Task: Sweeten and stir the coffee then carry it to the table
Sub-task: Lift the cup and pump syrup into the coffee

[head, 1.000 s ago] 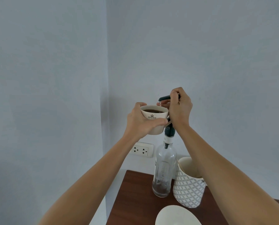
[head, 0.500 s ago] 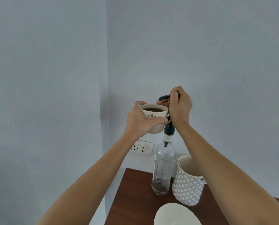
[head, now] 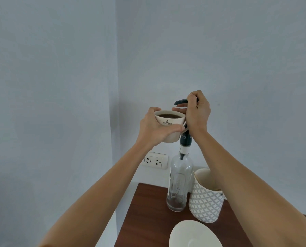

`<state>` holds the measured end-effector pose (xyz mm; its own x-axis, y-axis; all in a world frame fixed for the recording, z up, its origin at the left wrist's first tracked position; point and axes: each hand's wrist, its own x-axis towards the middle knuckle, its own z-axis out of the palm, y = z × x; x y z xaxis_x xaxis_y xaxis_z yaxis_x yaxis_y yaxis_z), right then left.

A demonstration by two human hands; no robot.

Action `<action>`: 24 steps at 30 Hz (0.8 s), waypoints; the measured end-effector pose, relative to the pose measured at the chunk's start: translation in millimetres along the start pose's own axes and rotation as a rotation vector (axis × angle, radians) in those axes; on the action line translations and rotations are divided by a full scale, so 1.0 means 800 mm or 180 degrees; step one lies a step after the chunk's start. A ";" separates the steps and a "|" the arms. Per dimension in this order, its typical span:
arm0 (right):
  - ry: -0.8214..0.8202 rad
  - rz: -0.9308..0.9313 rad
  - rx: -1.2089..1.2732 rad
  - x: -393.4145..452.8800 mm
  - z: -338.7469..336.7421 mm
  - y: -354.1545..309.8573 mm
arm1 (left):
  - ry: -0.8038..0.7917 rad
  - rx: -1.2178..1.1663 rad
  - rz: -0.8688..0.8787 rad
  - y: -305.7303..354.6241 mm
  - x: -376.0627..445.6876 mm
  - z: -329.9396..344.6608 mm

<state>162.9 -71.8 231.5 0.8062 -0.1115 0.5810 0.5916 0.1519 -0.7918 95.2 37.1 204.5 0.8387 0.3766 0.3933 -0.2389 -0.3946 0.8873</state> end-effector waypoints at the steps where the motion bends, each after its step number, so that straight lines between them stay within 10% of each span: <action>1: 0.0006 -0.0018 -0.0010 0.001 0.000 0.001 | 0.0003 -0.0007 -0.0001 -0.001 0.000 0.000; 24: 0.0111 -0.0219 -0.0245 0.004 0.002 0.005 | -0.0022 0.0026 -0.0010 -0.001 0.002 -0.001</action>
<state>167.6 -70.0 230.1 0.7623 -0.1534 0.6287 0.6428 0.0669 -0.7631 96.7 38.5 204.4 0.8427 0.3721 0.3890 -0.2324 -0.4004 0.8864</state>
